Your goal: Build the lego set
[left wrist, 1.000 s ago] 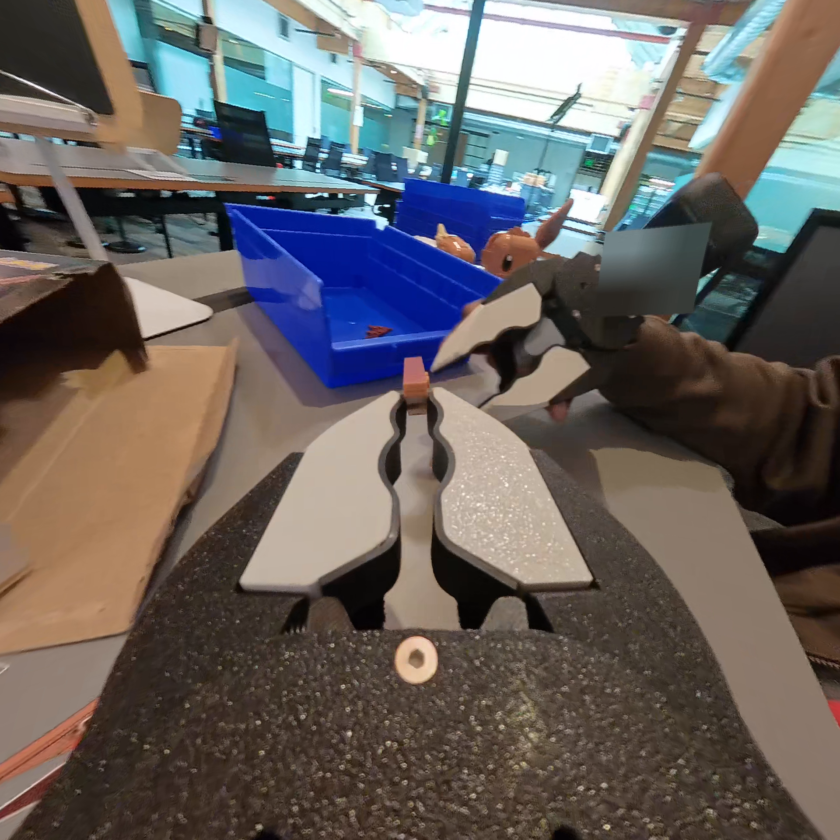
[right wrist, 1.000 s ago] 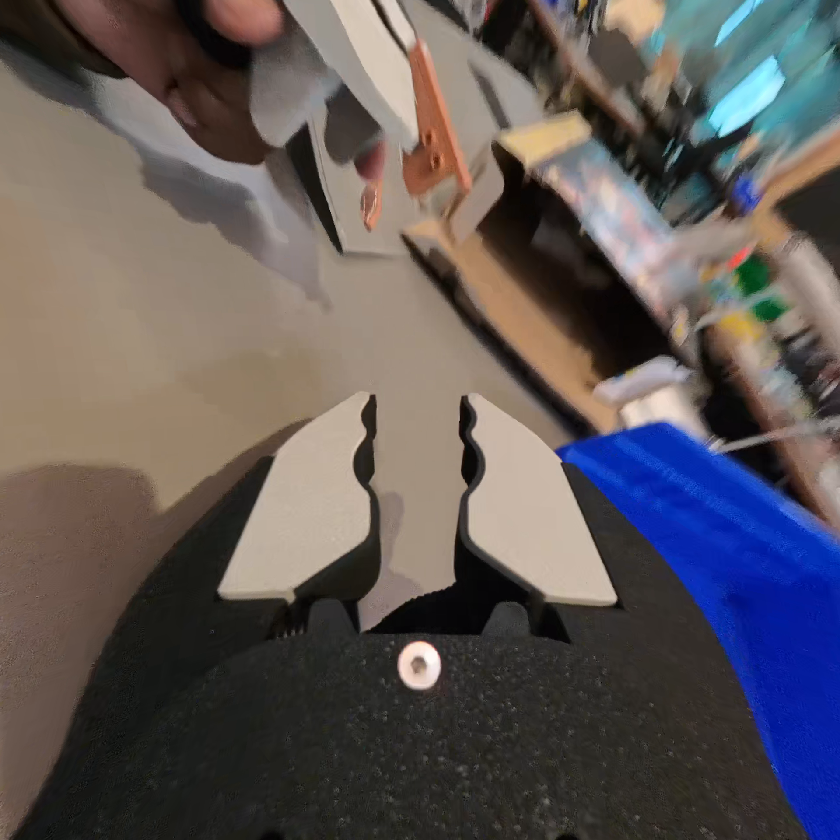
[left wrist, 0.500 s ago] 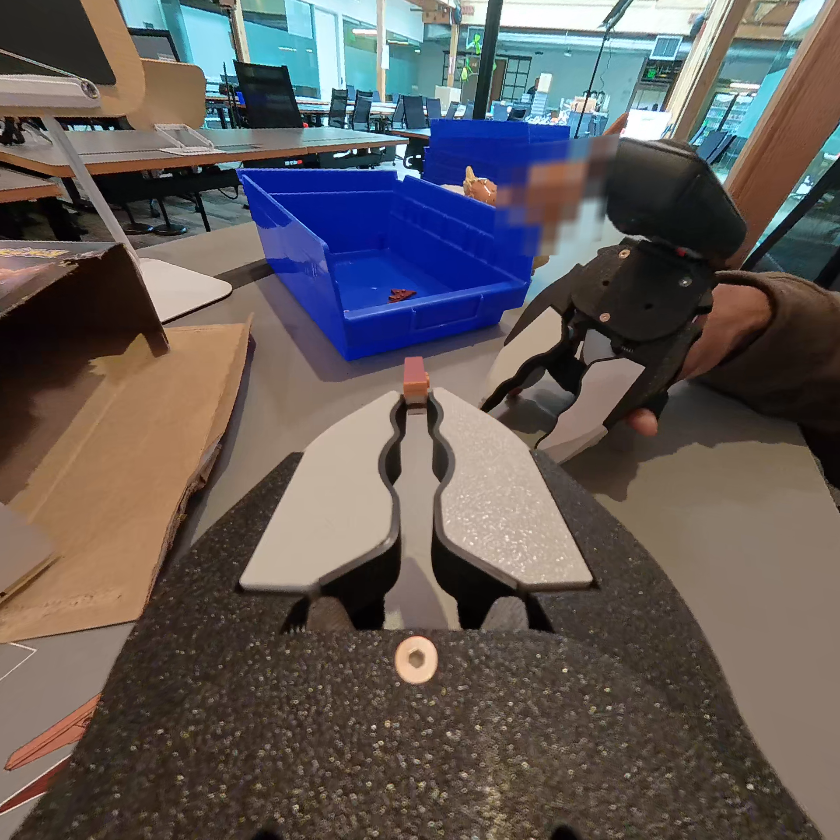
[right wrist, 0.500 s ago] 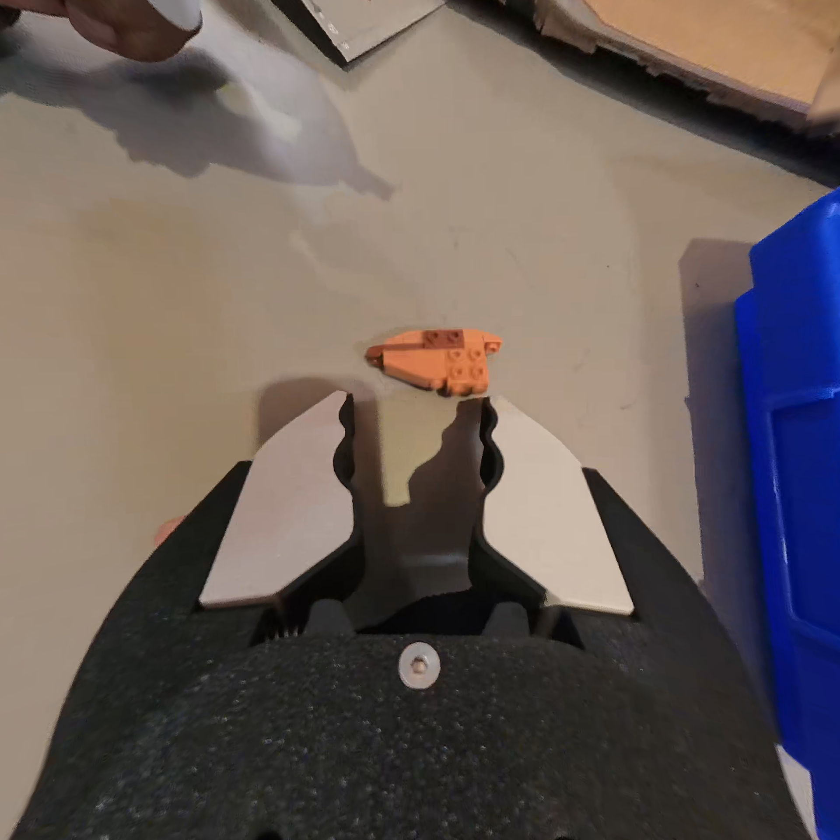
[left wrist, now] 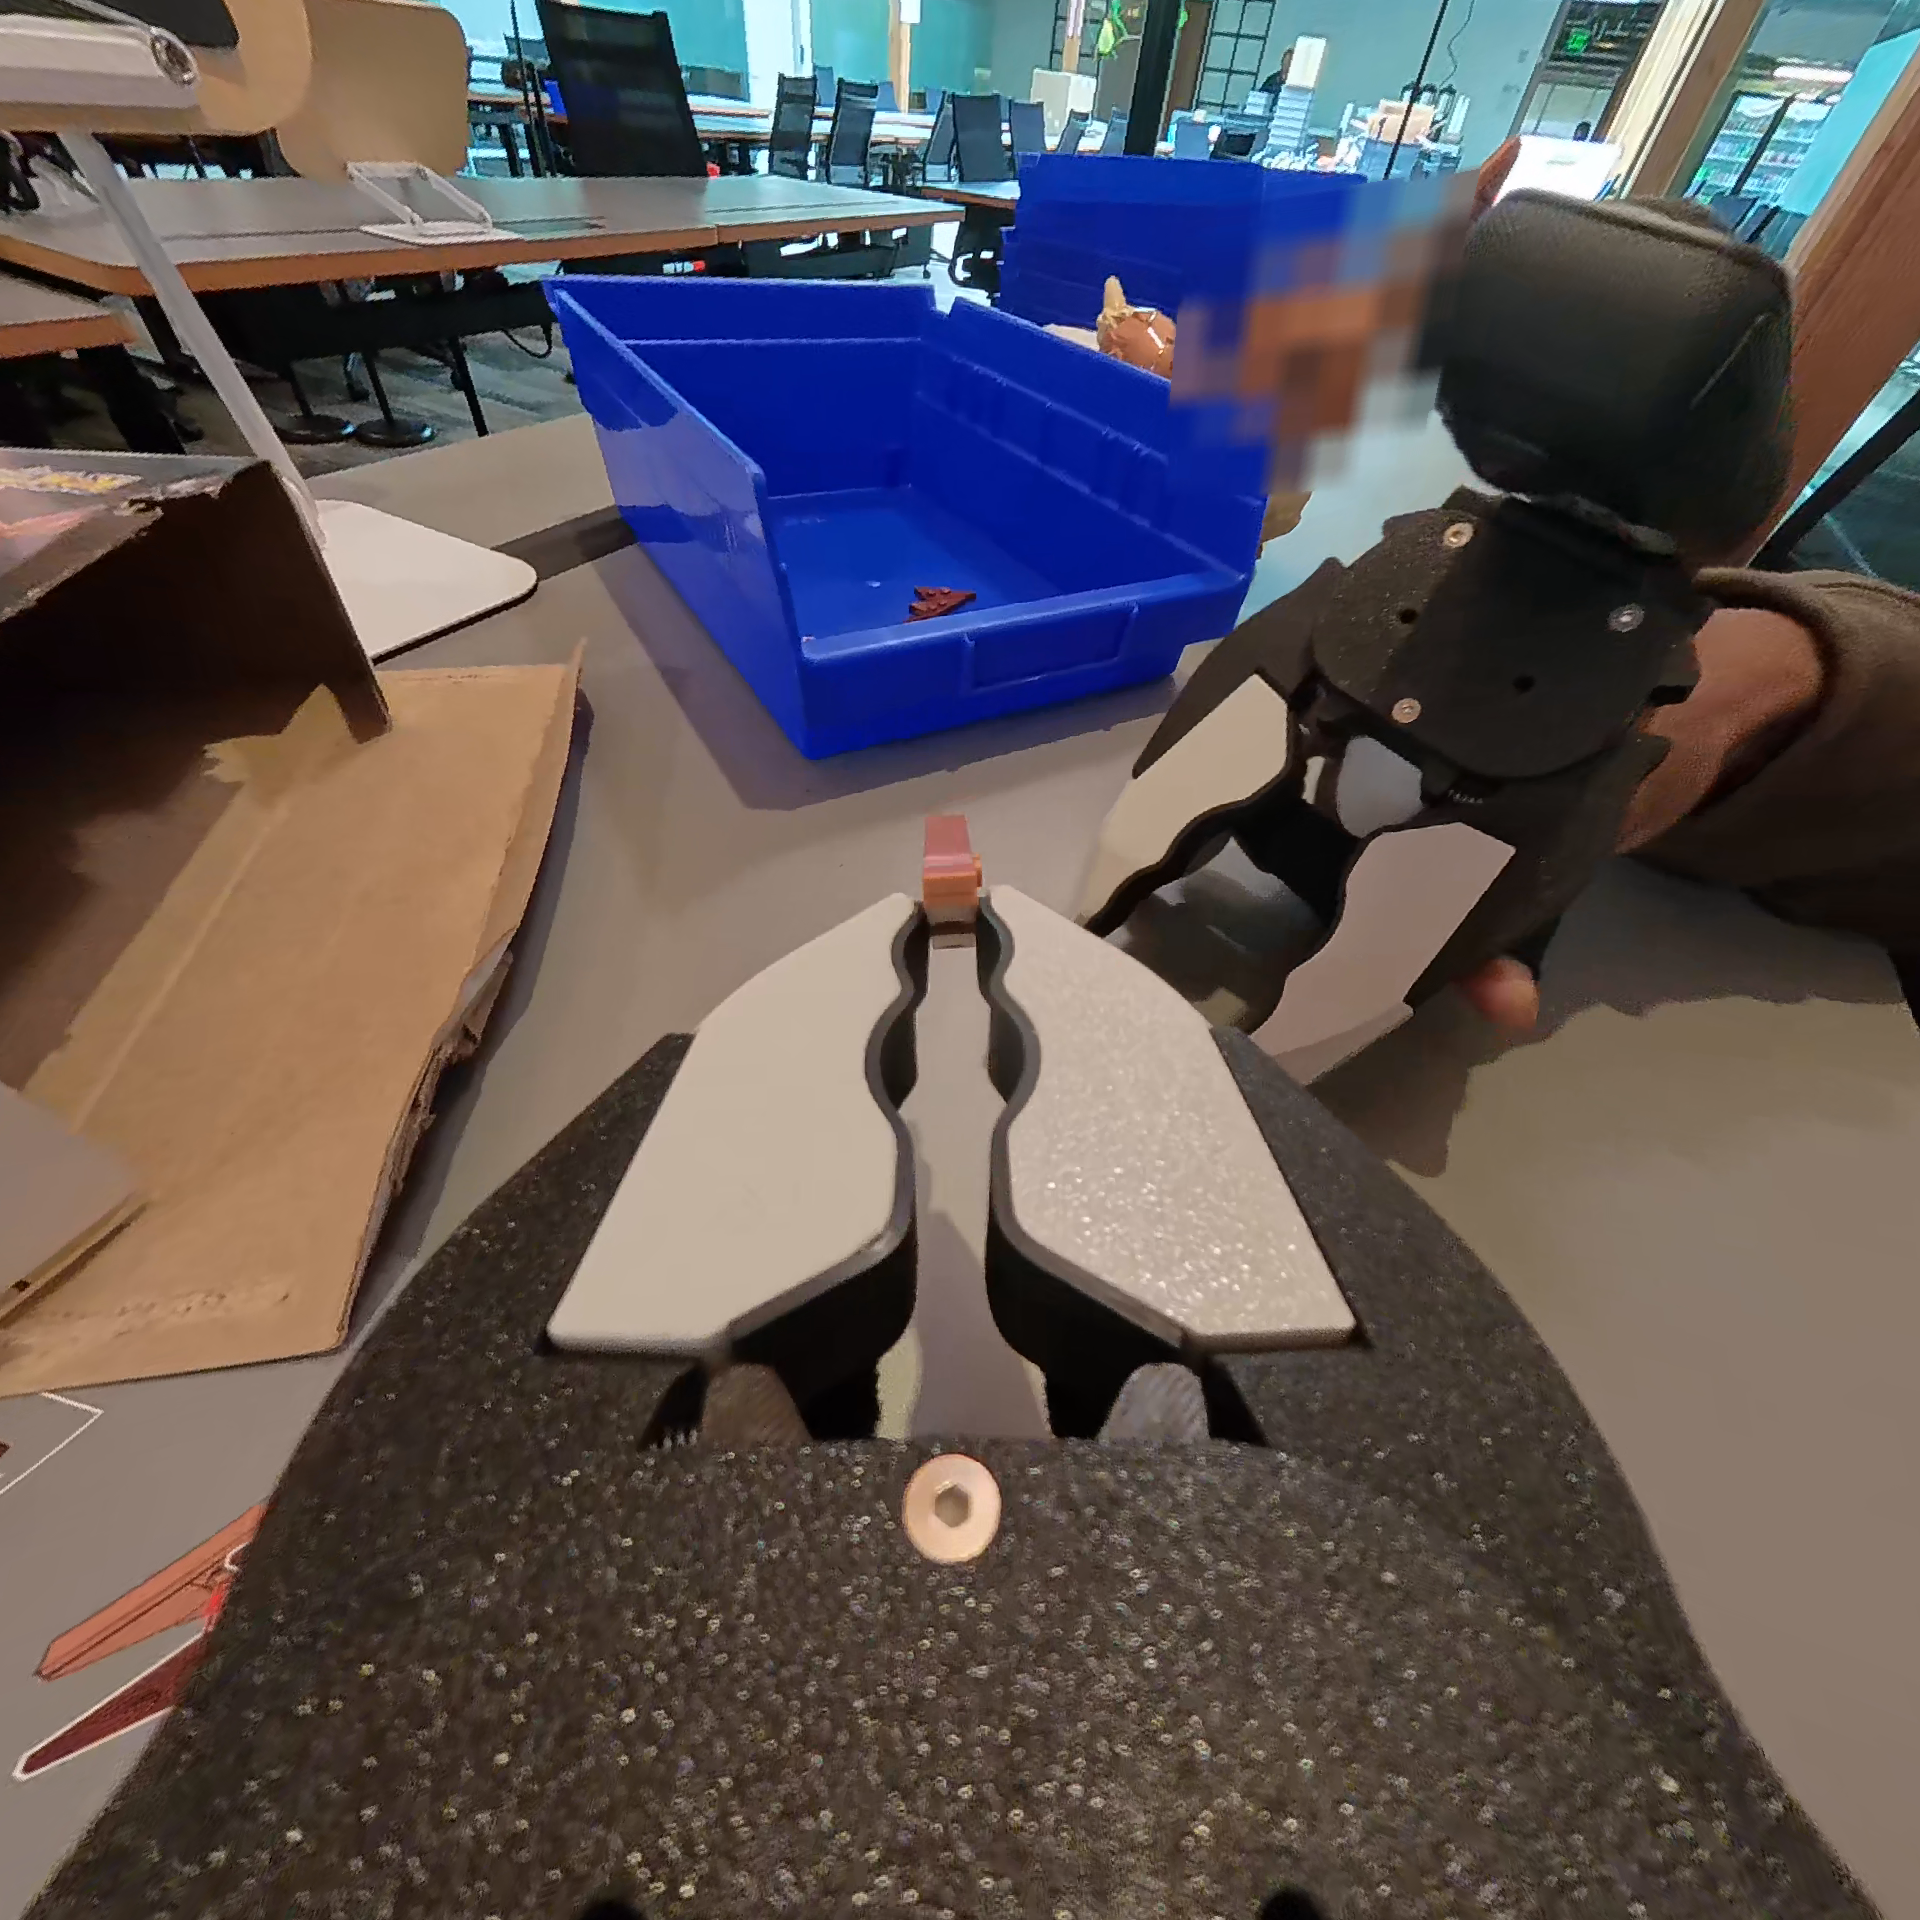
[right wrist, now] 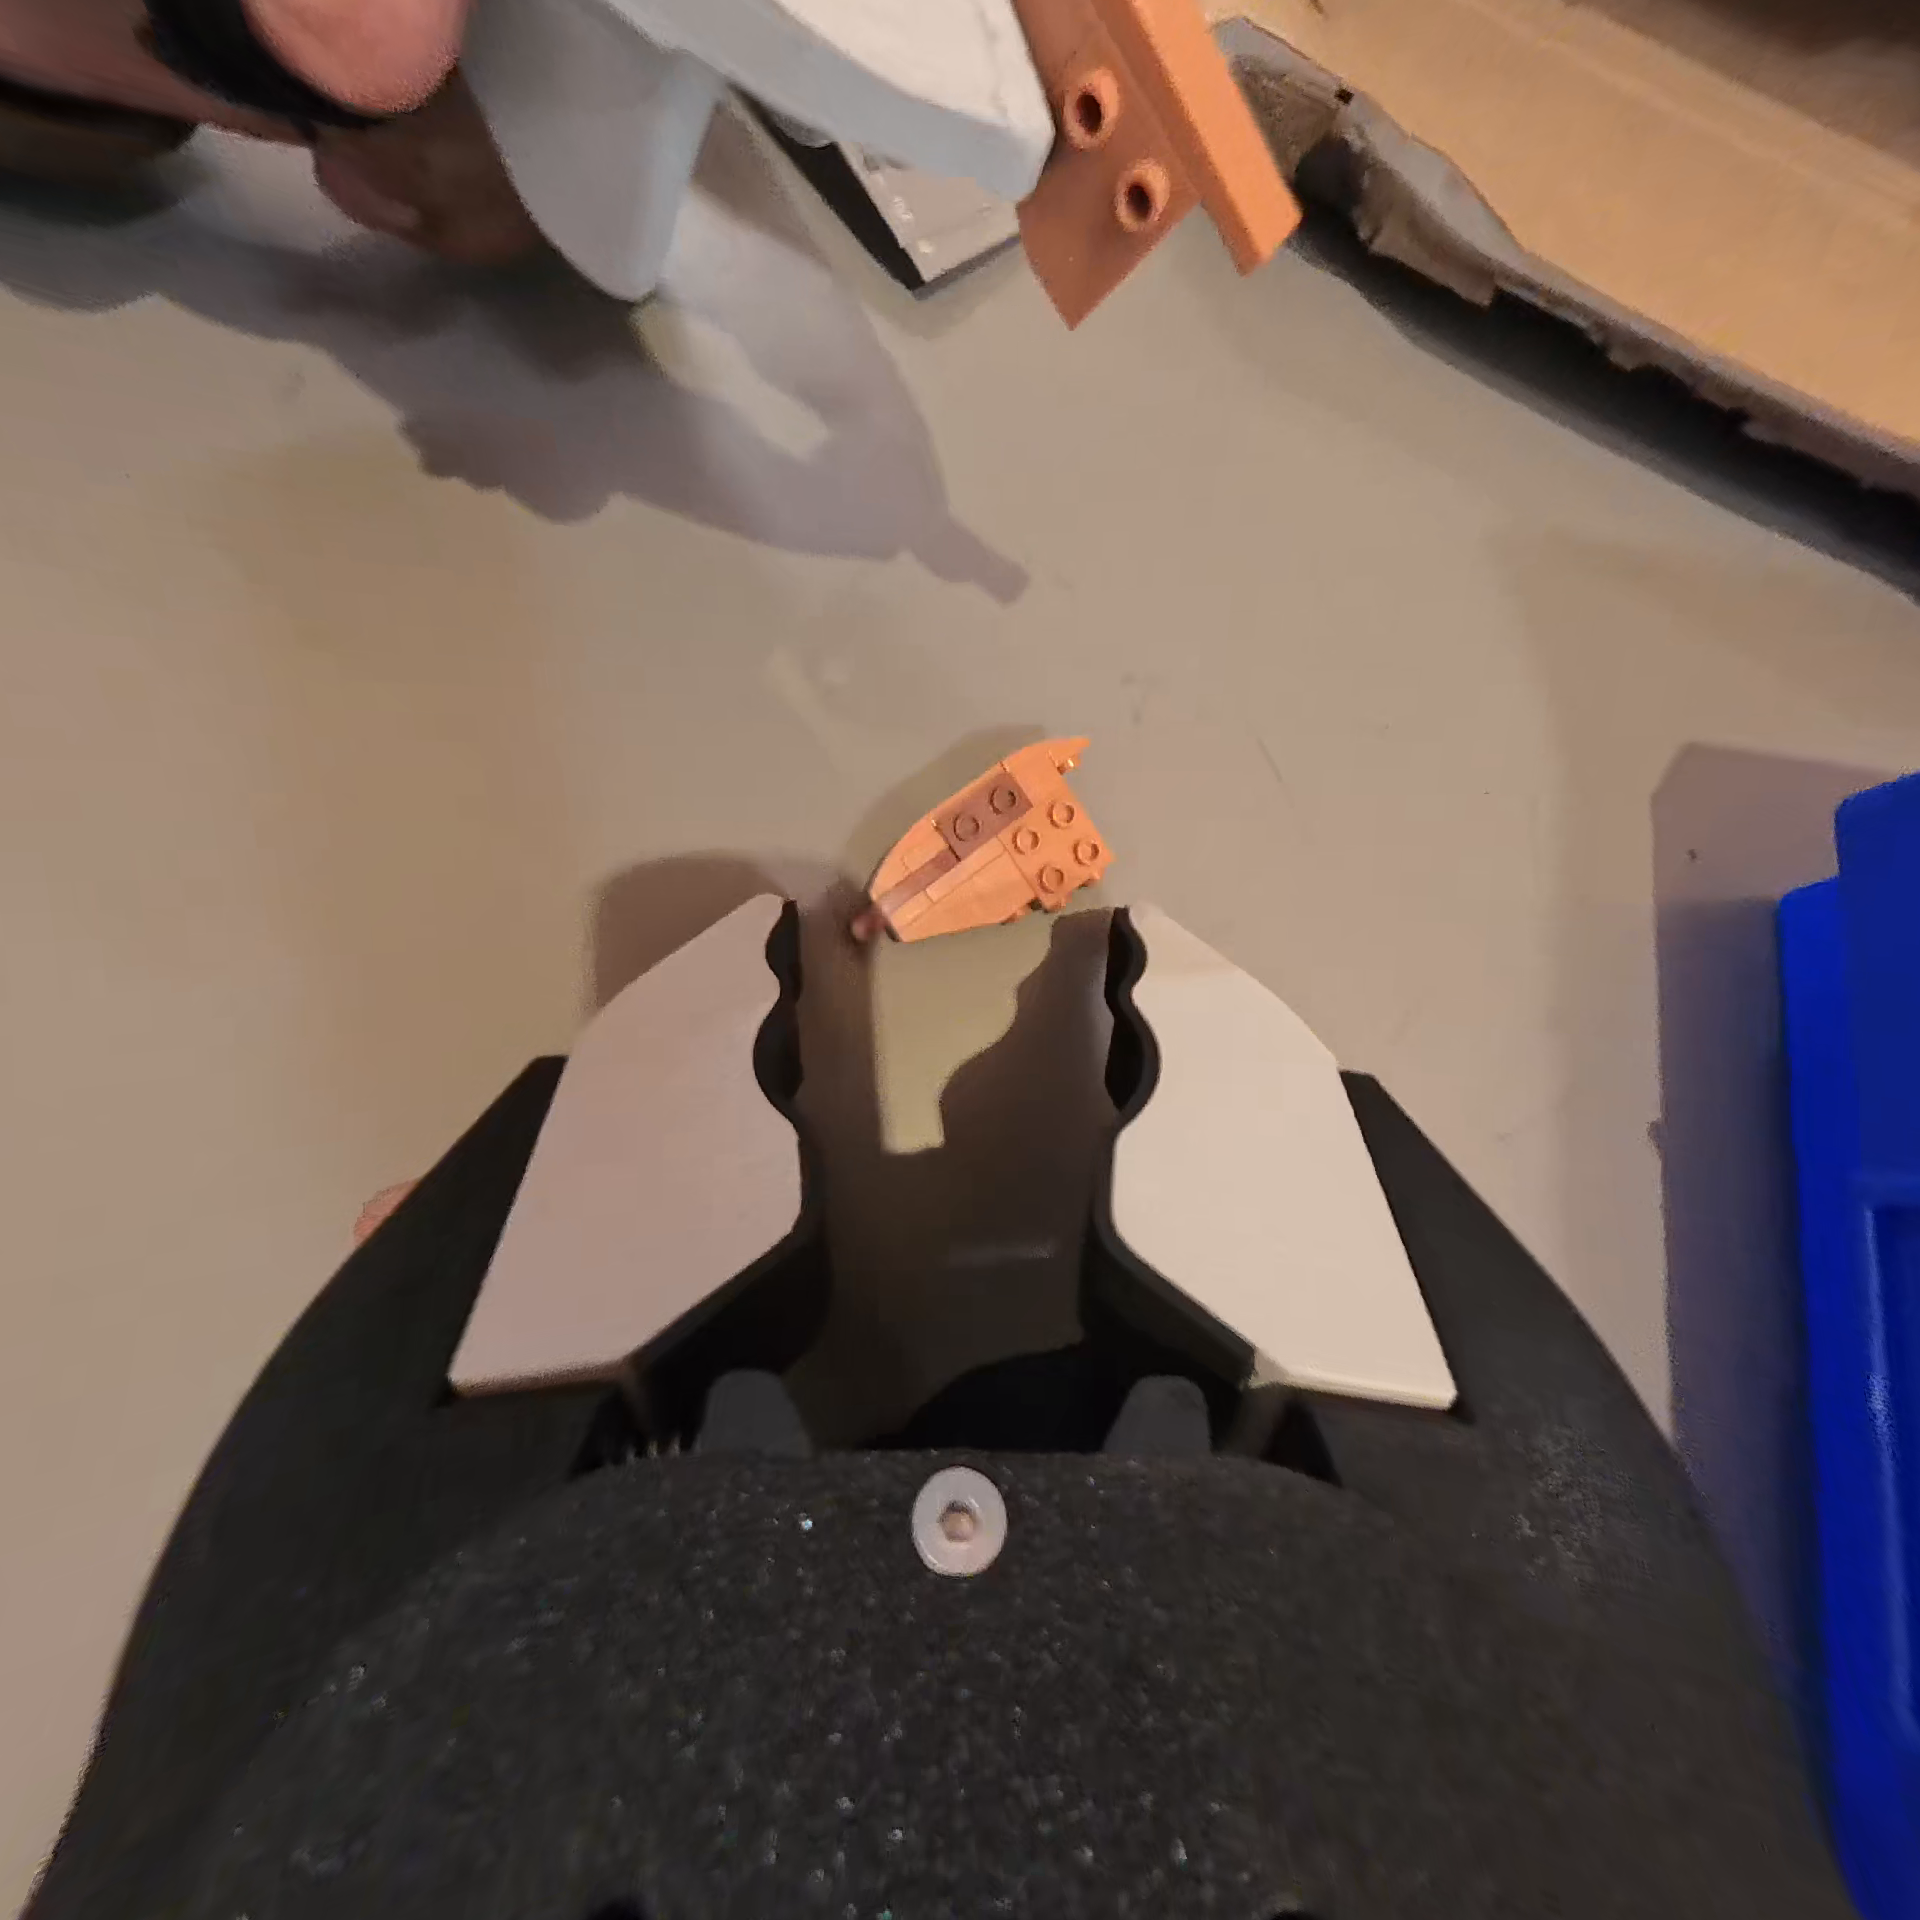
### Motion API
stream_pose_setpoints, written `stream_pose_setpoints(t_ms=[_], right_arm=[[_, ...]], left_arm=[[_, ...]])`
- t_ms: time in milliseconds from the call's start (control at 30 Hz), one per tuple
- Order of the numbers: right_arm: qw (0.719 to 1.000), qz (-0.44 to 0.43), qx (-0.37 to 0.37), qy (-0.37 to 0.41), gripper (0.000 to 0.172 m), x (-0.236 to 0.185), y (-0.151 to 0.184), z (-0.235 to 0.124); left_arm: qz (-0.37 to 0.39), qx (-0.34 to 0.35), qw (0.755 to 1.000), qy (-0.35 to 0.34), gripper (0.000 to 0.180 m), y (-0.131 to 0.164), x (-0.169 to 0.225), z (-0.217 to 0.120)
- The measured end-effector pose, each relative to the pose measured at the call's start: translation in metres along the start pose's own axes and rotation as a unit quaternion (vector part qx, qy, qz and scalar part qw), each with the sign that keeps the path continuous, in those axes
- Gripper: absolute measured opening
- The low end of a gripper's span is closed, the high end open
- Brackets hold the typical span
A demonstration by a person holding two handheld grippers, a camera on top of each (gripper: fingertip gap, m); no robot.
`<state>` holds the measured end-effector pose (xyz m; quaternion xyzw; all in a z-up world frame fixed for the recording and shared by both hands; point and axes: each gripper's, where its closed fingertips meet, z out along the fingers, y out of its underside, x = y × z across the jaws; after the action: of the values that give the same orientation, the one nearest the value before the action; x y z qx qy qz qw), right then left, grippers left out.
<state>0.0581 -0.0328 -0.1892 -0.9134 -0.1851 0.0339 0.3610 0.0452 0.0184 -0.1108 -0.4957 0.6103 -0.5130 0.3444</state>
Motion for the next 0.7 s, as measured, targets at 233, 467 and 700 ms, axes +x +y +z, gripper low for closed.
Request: stream_pose_setpoints(t_ms=[233, 467, 700], right_arm=[[1.000, 0.016, 0.000, 0.010, 0.053, -0.007, -0.014, 0.013], [0.991, -0.121, 0.022, 0.047, 0.035, -0.009, -0.015, 0.005], [0.999, -0.043, 0.015, -0.008, 0.048, -0.010, -0.005, 0.002]], left_arm=[[-0.013, -0.031, 0.999, -0.005, 0.008, 0.010, -0.002, 0.002], [-0.055, -0.078, 0.995, 0.025, 0.008, 0.027, 0.003, 0.004], [-0.079, -0.093, 0.991, 0.051, 0.008, 0.032, 0.010, 0.004]])
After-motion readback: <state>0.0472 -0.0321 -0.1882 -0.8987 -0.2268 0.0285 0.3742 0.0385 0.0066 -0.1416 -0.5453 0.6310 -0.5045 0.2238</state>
